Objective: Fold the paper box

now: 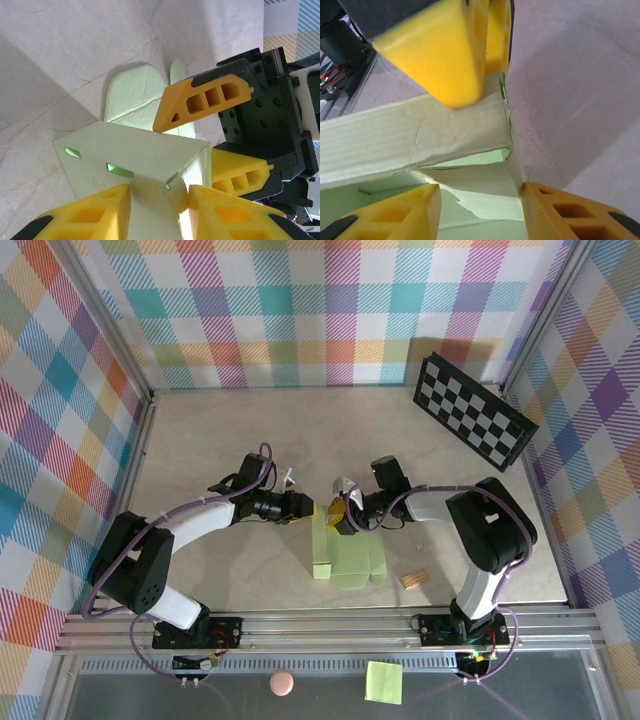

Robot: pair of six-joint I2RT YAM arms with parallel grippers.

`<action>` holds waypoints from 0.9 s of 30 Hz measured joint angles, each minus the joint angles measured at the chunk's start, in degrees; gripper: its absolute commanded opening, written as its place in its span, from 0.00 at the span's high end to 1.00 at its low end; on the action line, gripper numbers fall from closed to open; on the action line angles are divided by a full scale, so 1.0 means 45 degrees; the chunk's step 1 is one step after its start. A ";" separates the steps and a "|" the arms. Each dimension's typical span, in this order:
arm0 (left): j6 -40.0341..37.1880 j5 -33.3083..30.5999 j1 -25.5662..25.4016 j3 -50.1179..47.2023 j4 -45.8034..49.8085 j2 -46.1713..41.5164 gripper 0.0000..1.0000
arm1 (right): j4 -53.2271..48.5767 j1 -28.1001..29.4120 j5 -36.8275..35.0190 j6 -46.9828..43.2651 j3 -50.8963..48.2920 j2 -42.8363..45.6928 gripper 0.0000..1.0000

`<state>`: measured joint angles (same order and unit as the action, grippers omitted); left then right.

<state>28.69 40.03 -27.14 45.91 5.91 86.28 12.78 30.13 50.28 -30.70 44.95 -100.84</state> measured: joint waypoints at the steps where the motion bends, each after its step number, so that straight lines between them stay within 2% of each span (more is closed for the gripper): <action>1: 0.0000 -0.0010 0.0000 -0.0005 0.0024 -0.0024 0.65 | 0.0107 0.0019 -0.0078 0.0053 -0.0146 0.0102 0.57; 12: -0.0005 -0.0393 0.0000 -0.0185 0.0107 -0.0403 0.65 | 0.0787 0.0656 -0.1005 0.1030 -0.1044 0.1035 0.66; 21: -0.0005 -0.0423 0.0000 -0.0253 0.0083 -0.0432 0.65 | 0.2059 0.0937 -0.2477 0.2050 -0.1078 0.0384 0.63; 27: 0.0000 -0.0471 0.0000 -0.0267 0.0078 -0.0476 0.65 | 0.2603 0.1069 -0.2686 0.2448 -0.1078 0.0087 0.72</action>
<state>28.69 37.91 -27.14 44.71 6.26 84.14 24.49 34.94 38.20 -19.68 40.10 -100.44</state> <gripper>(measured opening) 0.346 0.307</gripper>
